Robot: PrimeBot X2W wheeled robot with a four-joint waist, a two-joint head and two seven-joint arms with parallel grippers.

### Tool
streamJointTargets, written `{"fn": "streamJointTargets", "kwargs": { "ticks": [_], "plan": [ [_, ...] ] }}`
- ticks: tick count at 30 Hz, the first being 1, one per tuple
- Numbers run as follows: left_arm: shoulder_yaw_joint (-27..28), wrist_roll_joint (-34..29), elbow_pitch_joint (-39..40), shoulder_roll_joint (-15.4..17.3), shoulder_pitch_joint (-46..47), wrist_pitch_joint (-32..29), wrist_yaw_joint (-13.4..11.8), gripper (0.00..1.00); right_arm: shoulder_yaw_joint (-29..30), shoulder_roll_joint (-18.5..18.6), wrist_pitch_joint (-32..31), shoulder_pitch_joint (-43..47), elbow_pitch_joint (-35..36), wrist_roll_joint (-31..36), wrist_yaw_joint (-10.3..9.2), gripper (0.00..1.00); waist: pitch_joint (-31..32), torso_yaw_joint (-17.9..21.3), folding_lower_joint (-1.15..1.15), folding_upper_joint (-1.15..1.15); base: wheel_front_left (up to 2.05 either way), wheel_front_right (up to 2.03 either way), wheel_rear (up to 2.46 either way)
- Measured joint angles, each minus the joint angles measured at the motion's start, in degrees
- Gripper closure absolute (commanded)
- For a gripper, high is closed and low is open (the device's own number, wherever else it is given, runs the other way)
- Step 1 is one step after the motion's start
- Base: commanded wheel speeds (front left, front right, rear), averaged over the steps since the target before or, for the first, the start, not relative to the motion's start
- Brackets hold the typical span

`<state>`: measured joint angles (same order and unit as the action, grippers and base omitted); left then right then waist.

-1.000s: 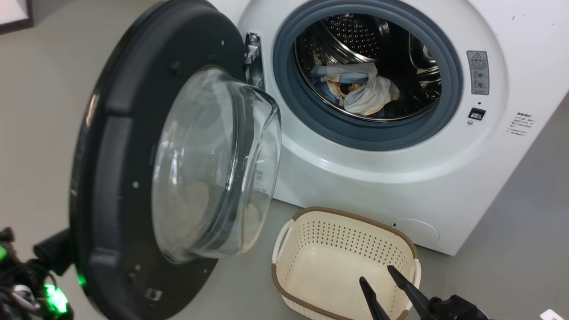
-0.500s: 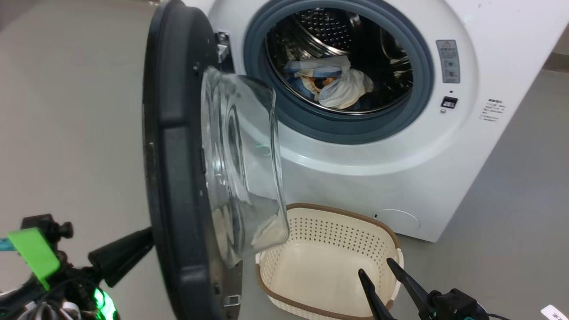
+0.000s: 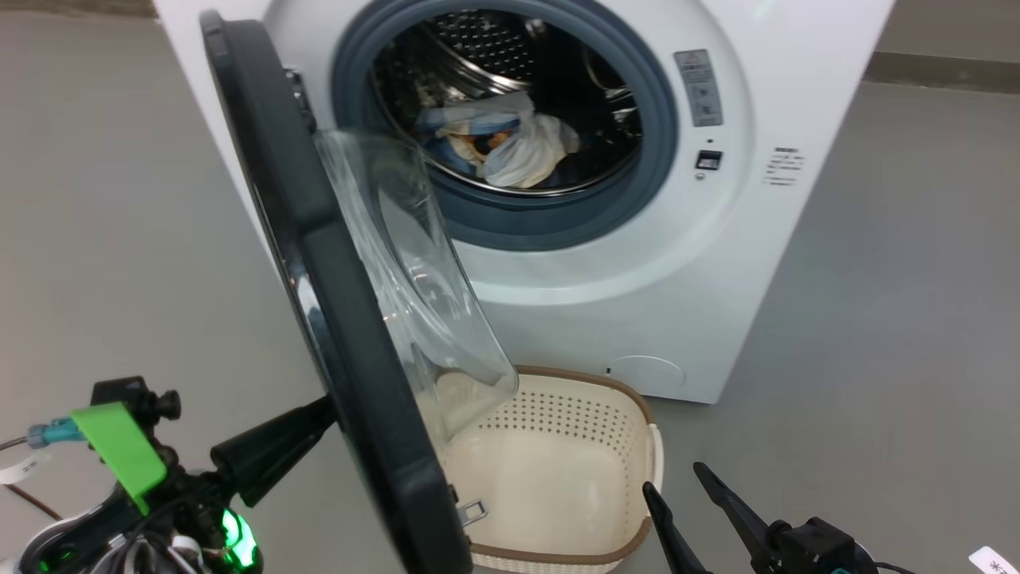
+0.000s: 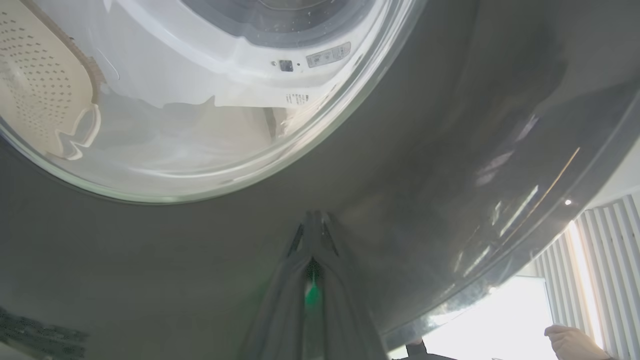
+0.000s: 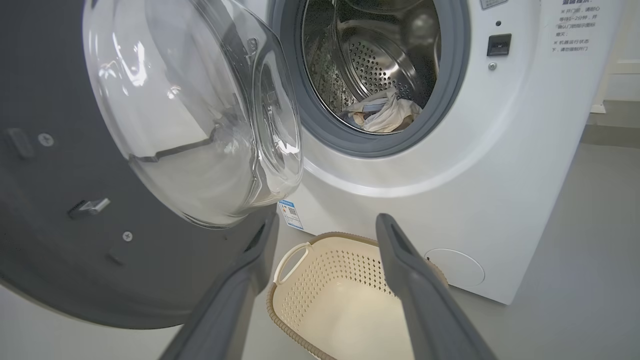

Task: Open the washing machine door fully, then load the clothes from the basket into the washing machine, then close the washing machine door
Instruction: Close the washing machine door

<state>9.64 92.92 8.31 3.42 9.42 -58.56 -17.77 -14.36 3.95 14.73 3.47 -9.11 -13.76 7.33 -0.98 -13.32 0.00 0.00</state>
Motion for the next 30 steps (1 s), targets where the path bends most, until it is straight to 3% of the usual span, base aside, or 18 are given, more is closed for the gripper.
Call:
{"fn": "streamJointTargets", "kwargs": {
  "ticks": [7, 19, 30],
  "plan": [
    [-2.4, 0.3, -3.2, -0.7, 2.1, 2.7, 2.5, 1.00, 0.1, 0.0, 0.0, 0.0, 0.1, 0.0, 0.00, 0.00, -0.3, 4.5, 0.00, 0.00, 0.00, 0.00, 0.00],
    [-5.5, 0.2, -14.3, -0.9, 9.8, 13.2, 10.3, 1.00, 0.1, 0.8, 0.0, 0.0, 0.2, 0.0, 0.00, 0.00, -0.4, 11.2, 0.00, 0.00, 0.00, 0.00, 0.00],
    [-11.4, 0.5, -24.4, -1.5, 18.7, 22.7, 17.3, 1.00, -0.2, 1.0, 0.0, -0.1, 0.2, 0.0, 0.00, 0.00, -1.4, 13.5, 0.00, 0.00, 0.00, 0.00, 0.00]
  ]
}}
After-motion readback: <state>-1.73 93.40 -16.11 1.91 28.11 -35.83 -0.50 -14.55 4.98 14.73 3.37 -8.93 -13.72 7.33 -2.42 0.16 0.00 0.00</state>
